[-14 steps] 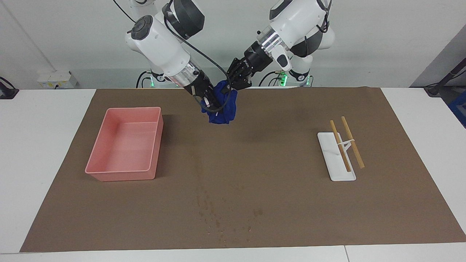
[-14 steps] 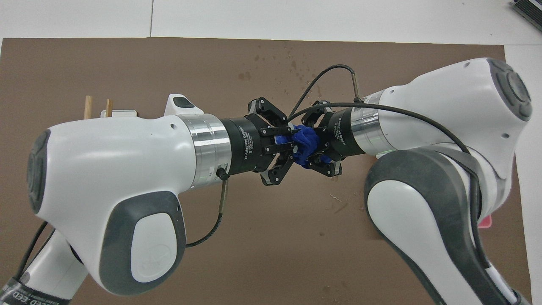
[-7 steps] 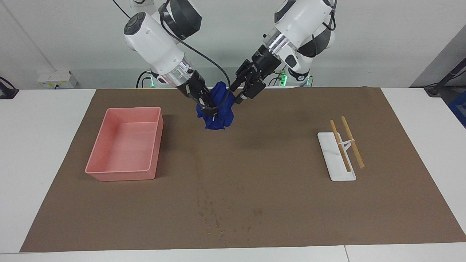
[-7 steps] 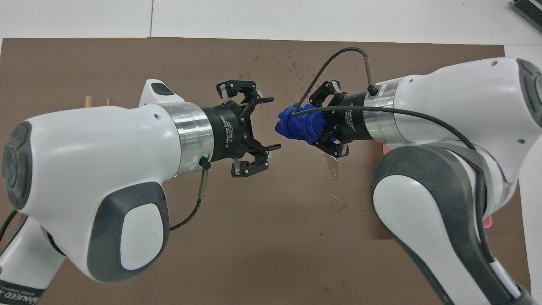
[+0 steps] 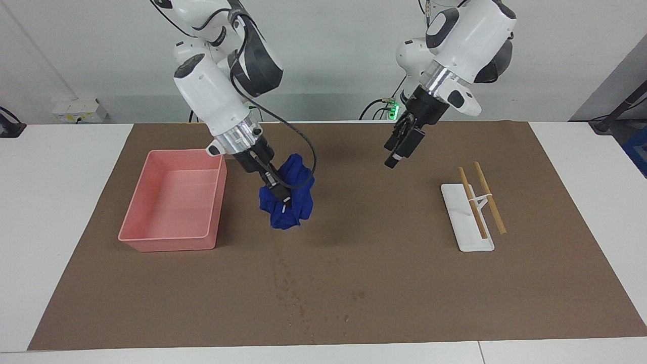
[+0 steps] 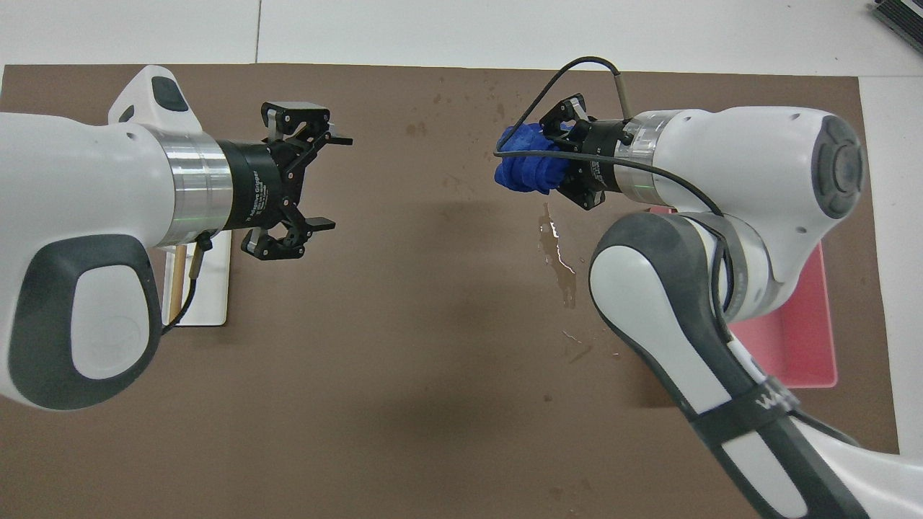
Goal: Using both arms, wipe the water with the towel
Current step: 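Wipe the water spill with the towel while the left gripper withdraws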
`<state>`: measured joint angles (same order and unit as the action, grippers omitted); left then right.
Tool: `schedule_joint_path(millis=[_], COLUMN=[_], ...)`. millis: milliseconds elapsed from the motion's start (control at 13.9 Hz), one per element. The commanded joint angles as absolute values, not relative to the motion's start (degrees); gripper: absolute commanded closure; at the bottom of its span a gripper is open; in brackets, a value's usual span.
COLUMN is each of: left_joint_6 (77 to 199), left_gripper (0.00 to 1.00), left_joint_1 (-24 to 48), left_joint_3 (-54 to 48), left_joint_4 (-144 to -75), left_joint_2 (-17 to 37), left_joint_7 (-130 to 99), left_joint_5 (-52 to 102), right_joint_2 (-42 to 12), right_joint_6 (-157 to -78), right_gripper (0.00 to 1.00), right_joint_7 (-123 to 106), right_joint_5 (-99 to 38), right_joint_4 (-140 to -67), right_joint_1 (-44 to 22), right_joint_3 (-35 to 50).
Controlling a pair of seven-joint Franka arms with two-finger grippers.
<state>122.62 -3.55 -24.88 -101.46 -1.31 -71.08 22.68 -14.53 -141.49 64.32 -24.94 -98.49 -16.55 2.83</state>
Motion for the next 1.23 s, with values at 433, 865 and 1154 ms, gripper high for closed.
schedule_joint_path(millis=[433,865,1154], left_joint_6=[100.22,87.27,87.71], left_gripper=[0.00,0.00,0.00], left_joint_1=[-1.62,3.43,2.46], left_joint_3=[-14.91,-2.99,-3.08], left_joint_4=[-88.95,-85.86,-90.97], left_joint_2=[1.49,0.80,-1.76], left_joint_7=[-20.63,1.58,1.41], left_joint_5=[1.32,0.97,1.05], right_joint_2=[-34.00,-34.20,-30.51], right_joint_6=[-152.57,-151.09,-144.86], right_gripper=[1.00,1.00,1.00], right_joint_7=[45.98,45.97,46.49], right_joint_5=[-18.56,-12.13,-12.13], right_joint_4=[-87.45,-95.86,-102.47], right_joint_1=[-14.50,-15.03,-15.64], right_joint_3=[3.34,3.25,3.25])
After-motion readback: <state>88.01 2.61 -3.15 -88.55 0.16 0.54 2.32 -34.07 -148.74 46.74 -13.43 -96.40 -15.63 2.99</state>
